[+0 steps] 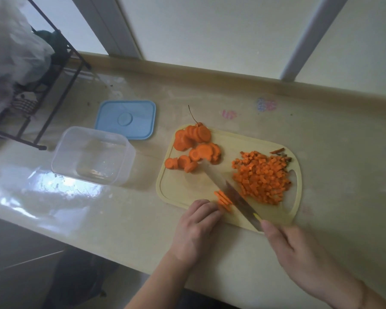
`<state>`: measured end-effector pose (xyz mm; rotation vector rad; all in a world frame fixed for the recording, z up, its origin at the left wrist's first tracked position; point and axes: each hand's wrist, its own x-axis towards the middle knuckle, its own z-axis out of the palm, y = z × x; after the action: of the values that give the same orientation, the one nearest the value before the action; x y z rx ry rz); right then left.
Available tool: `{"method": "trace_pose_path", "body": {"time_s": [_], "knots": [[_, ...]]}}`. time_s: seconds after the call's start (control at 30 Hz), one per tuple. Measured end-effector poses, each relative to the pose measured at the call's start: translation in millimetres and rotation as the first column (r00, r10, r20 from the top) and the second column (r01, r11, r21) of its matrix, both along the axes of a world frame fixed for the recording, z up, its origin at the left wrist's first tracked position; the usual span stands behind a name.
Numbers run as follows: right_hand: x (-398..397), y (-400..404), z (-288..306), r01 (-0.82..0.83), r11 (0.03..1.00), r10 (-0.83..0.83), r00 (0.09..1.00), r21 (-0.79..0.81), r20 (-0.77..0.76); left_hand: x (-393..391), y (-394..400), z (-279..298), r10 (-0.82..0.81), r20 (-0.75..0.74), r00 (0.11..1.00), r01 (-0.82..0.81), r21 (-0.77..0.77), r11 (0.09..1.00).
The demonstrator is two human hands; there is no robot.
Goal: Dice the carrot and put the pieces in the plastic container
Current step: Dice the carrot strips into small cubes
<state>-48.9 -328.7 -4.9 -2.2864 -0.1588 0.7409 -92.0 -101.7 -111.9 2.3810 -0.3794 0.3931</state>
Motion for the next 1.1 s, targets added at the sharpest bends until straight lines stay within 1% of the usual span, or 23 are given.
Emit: {"method": "trace_pose_path", "body": {"time_s": [0.13,0.37,0.5,0.63,0.7,0.77,0.8,0.87,0.93,1.1], "knots": [[1,-14,7,0.064,0.998,-0.065,0.997,-0.023,-0.035,6,0,-1,-0.036,0.007,0.999,0.036,0.011,0.999],[0,-19,11,0.1,0.995,-0.1,0.995,-0.012,-0.011,20,5,1,-0.112,0.013,0.994,0.112,0.002,0.994],[-1,-24,10,0.132,0.991,-0.132,0.991,-0.008,-0.006,26,0,2,-0.124,0.027,0.992,0.124,-0.011,0.992],[-1,-33,12,0.155,0.988,-0.155,0.988,-0.023,0.021,21,-3,10,-0.053,0.032,0.998,0.053,-0.026,0.998],[-2,-37,13,0.166,0.986,-0.166,0.986,-0.014,0.031,21,-14,21,0.059,0.026,0.998,-0.058,-0.026,0.998],[-3,-41,13,0.17,0.985,-0.169,0.985,-0.019,0.033,26,-31,29,0.188,-0.053,0.981,-0.188,0.021,0.982],[-4,-43,13,0.173,0.985,-0.173,0.984,-0.018,0.033,30,-39,30,0.228,-0.097,0.969,-0.224,0.051,0.973],[-5,-46,12,0.186,0.982,-0.185,0.982,-0.023,0.046,36,-50,26,0.242,-0.14,0.96,-0.229,0.102,0.968],[-6,-48,12,0.194,0.981,-0.192,0.98,-0.024,0.051,39,-54,17,0.226,-0.114,0.967,-0.212,0.123,0.969],[-7,-52,12,0.196,0.98,-0.194,0.98,-0.04,0.043,38,-54,8,0.231,-0.03,0.972,-0.229,0.062,0.971]]}}
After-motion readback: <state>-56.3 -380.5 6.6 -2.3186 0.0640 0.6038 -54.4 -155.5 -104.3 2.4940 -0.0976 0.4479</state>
